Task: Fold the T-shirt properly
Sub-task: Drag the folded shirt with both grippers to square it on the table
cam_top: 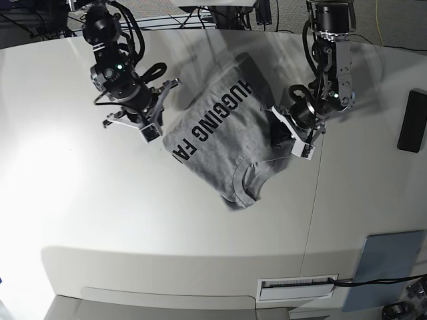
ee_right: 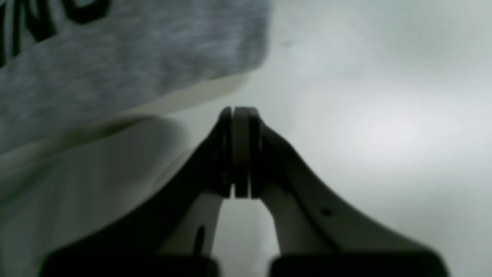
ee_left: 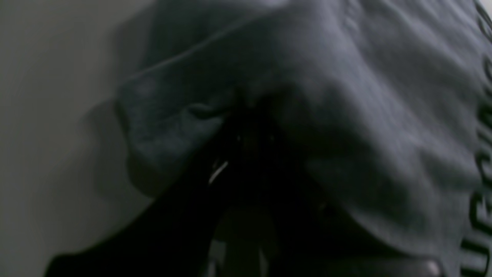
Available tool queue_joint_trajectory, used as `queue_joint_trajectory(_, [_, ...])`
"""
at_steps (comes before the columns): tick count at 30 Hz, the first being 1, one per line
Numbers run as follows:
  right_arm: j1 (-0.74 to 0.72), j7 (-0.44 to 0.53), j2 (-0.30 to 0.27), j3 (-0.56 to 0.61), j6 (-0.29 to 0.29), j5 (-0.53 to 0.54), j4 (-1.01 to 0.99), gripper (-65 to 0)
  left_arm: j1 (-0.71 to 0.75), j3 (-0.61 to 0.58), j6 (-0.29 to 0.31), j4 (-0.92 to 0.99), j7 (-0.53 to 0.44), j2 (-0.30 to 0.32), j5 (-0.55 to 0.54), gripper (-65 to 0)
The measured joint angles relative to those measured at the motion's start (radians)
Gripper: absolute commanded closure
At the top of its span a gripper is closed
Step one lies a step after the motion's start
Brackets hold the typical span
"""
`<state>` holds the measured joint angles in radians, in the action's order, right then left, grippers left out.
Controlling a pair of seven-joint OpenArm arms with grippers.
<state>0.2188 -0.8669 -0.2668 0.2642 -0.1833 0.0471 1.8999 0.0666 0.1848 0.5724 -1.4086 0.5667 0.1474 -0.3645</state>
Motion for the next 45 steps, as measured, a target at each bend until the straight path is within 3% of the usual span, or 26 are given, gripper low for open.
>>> queue_joint_trajectory(2, [-0.011,0.008,-0.018,-0.001,0.035,-0.033,0.0,0.0,-0.001,0.0,0.001,0.0,0.001,0.0,0.0,0.0])
queue_joint_trajectory(9, [-0.048,0.064,-0.032,-0.029,0.039,-0.036,0.0,0.0,-0.001,0.0,0.001,0.0,0.0,0.0,0.0,0.0])
queue_joint_trajectory(13, [-0.146,0.101,-0.024,-0.037,0.036,0.038,-0.074,0.0,-0.001,0.0,-0.006,0.0,0.001,0.0,-0.001,0.0])
queue_joint_trajectory(15, [-0.193,0.092,0.005,-0.039,0.02,0.046,-0.165,0.0,-0.002,0.0,-0.006,0.0,0.007,0.003,-0.004,0.0])
queue_joint_trajectory(19, [-0.262,0.084,0.069,-0.035,-0.068,0.071,-0.307,0.0,-0.003,0.0,-0.008,0.0,0.007,0.018,-0.002,0.0])
queue_joint_trajectory(22, [-0.323,0.089,0.079,-0.013,-0.132,0.129,-0.365,0.0,-0.003,0.0,-0.08,0.0,-0.001,0.028,0.003,0.0])
queue_joint_trajectory(27, [-0.329,0.077,0.076,0.029,-0.131,0.119,-0.371,0.0,-0.012,-0.001,-0.184,-0.008,-0.023,0.048,0.093,0.0])
queue_joint_trajectory(32, [-0.332,0.062,0.076,0.033,-0.132,0.119,-0.372,0.0,-0.012,0.0,-0.267,-0.008,-0.049,0.077,0.113,0.0])
queue_joint_trajectory(37, [-0.332,0.06,0.076,0.033,-0.132,0.119,-0.372,0.0,-0.011,0.0,-0.285,-0.008,-0.052,0.097,0.115,0.0])
queue_joint_trajectory(41, [-0.331,0.051,0.076,0.033,-0.132,0.119,-0.372,0.0,-0.012,0.0,-0.289,-0.047,0.053,0.108,0.121,0.0])
queue_joint_trajectory(45, [-0.327,0.03,0.076,0.033,-0.132,0.119,-0.372,0.0,-0.008,0.001,-0.348,-0.052,0.079,0.107,0.109,0.0])
